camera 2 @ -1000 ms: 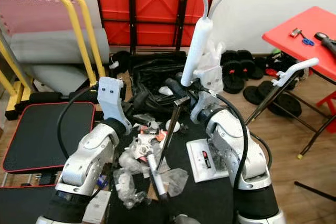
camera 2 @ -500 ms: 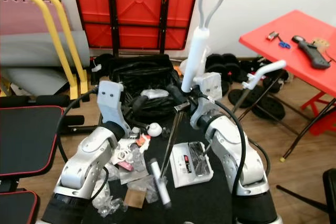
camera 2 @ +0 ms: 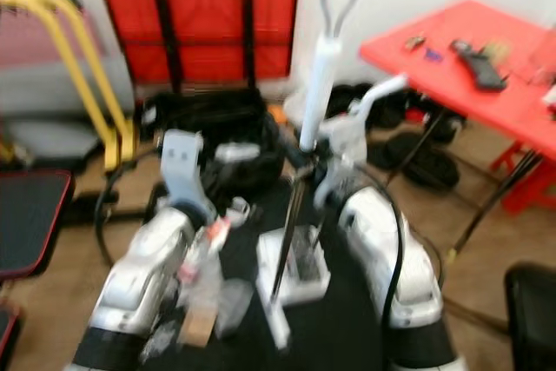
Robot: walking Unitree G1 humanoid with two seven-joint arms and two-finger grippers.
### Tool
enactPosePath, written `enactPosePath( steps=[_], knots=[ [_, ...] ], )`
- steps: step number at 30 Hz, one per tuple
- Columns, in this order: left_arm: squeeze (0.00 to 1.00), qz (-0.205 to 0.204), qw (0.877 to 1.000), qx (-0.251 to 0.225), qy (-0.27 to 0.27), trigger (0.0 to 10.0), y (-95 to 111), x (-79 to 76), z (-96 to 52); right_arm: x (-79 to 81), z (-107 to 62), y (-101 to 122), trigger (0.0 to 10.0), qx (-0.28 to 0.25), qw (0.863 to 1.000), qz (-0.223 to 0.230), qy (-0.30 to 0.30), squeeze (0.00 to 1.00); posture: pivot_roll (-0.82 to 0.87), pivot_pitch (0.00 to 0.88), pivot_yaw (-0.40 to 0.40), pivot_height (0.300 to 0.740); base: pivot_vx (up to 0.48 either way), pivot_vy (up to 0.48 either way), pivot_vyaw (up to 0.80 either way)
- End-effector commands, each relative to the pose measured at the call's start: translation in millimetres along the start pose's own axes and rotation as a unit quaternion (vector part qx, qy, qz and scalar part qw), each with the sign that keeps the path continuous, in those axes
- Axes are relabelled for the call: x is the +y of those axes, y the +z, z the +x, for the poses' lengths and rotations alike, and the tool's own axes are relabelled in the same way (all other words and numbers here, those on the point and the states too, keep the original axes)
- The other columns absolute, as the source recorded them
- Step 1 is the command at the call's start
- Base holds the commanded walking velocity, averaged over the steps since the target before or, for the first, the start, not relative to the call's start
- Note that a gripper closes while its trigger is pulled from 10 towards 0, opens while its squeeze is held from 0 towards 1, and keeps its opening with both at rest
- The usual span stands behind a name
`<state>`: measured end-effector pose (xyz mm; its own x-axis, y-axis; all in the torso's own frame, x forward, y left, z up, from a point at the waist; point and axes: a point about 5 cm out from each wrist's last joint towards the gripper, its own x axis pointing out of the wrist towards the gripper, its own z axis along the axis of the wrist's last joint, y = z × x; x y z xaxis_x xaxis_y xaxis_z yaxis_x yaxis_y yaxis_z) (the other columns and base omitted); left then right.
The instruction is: Sweep floor
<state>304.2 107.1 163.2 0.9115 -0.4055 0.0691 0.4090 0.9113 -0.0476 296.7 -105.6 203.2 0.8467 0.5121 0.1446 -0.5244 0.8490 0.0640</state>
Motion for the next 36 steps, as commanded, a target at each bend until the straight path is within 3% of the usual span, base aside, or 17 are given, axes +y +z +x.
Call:
enactPosePath(
  steps=[1,10,14,21,27,29,36],
  knots=[
    [0.0,0.007,1.0,0.006,-0.009,10.0,-1.0,-1.1,-0.4,-0.6,0.2,10.4,10.0,-0.028,1.0,-0.003,0.002,0.0,-0.13,0.113,-0.118,0.74,0.315,0.0,0.78],
    [0.0,0.006,1.0,0.005,-0.012,10.0,-1.2,-2.6,-0.3,-5.5,0.1,13.2,10.0,-0.037,0.999,0.003,-0.009,0.0,-0.13,0.11,-0.127,0.74,0.333,0.0,0.17],
    [0.0,0.006,1.0,0.005,-0.013,10.0,-1.3,-2.7,-0.2,-2.9,0.5,16.9,10.0,-0.05,0.999,0.004,0.004,0.0,-0.13,0.11,-0.127,0.74,0.345,0.0,0.8],
    [0.0,0.005,1.0,0.006,-0.014,10.0,-1.9,-4.0,-0.7,0.5,0.1,22.0,10.0,-0.067,0.998,0.012,0.013,0.0,-0.13,0.106,-0.129,0.74,0.349,0.0,0.0],
    [0.0,0.004,1.0,0.006,-0.014,10.0,-2.0,-4.8,-1.5,11.1,-0.6,29.0,10.0,-0.089,0.994,0.023,0.053,0.0,-0.13,0.11,-0.131,0.74,0.352,0.0,0.0],
    [0.0,0.003,1.0,0.005,-0.012,10.0,-1.9,-5.2,-2.2,21.4,-2.8,36.5,10.0,-0.109,0.989,0.032,0.099,0.0,-0.13,0.114,-0.131,0.74,0.349,0.0,0.39],
    [0.0,-0.015,1.0,-0.007,0.012,10.0,1.6,-0.7,-8.1,26.0,-3.9,39.2,10.0,-0.115,0.986,0.045,0.113,0.0,-0.13,0.152,-0.139,0.74,0.099,0.0,0.78]
  ],
)
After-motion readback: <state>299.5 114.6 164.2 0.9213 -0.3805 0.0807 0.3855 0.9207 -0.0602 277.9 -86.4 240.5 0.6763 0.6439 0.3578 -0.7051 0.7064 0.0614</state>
